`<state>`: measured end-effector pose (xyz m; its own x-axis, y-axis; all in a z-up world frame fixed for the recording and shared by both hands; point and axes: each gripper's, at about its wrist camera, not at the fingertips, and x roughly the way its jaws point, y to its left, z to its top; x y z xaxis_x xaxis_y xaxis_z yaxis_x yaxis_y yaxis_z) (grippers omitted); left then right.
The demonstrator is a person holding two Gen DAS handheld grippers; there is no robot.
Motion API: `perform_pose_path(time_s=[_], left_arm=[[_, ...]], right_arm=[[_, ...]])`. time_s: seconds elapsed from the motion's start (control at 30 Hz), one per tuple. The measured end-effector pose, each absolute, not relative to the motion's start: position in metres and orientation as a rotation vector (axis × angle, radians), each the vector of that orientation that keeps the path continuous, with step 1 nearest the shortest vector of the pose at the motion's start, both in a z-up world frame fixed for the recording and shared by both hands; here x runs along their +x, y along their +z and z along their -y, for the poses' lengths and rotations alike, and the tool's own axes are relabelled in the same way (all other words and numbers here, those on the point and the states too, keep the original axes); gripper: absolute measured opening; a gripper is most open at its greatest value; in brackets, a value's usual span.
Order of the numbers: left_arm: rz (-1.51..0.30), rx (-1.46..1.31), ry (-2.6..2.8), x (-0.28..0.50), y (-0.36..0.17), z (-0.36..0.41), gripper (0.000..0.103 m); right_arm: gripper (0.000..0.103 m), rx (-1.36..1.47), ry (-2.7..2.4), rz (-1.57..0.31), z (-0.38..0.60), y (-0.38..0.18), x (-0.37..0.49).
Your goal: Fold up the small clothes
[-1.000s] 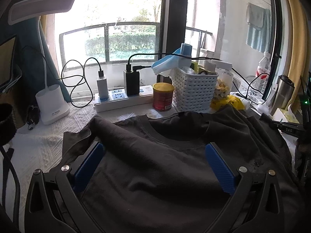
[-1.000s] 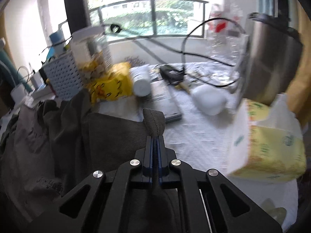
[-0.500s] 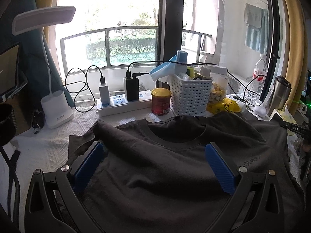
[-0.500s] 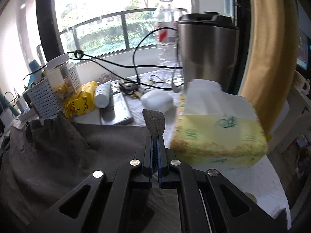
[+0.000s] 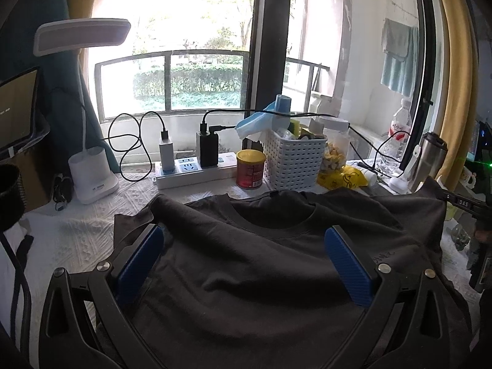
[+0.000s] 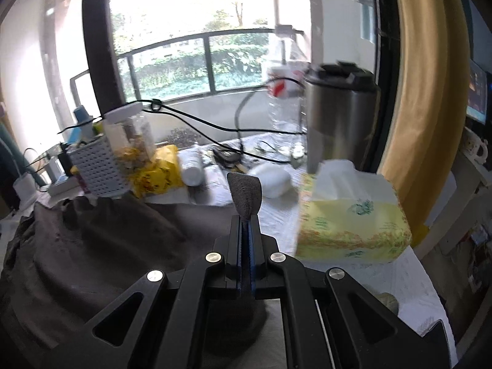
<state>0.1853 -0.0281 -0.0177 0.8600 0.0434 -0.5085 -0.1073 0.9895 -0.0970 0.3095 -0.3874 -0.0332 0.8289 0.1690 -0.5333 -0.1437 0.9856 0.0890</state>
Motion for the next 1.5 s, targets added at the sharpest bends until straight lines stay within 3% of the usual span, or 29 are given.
perform_pose_path(time_s=[0.33, 1.13, 1.17, 1.3, 1.5], left_arm=[[-0.504, -0.165, 0.079, 0.164, -0.017, 0.003, 0.103], [-0.528, -0.246, 0.084, 0.153, -0.039, -0.044, 0.103], [-0.529, -0.244, 0.082, 0.153, -0.038, -0.043, 0.103], [-0.528, -0.230, 0.075, 0.152, -0.035, -0.035, 0.103], [-0.522, -0.209, 0.058, 0.153, -0.029, -0.017, 0.103]], right_arm=[[0.004, 0.006, 0.251, -0.572, 0.327, -0.025, 0.297], [0.005, -0.040, 0.400, -0.752, 0.222, -0.074, 0.305], [0.006, -0.044, 0.409, -0.750, 0.222, -0.075, 0.304], [0.034, -0.035, 0.467, -0.738, 0.225, -0.071, 0.293], [0.037, -0.062, 0.451, -0.711, 0.248, -0.062, 0.273]])
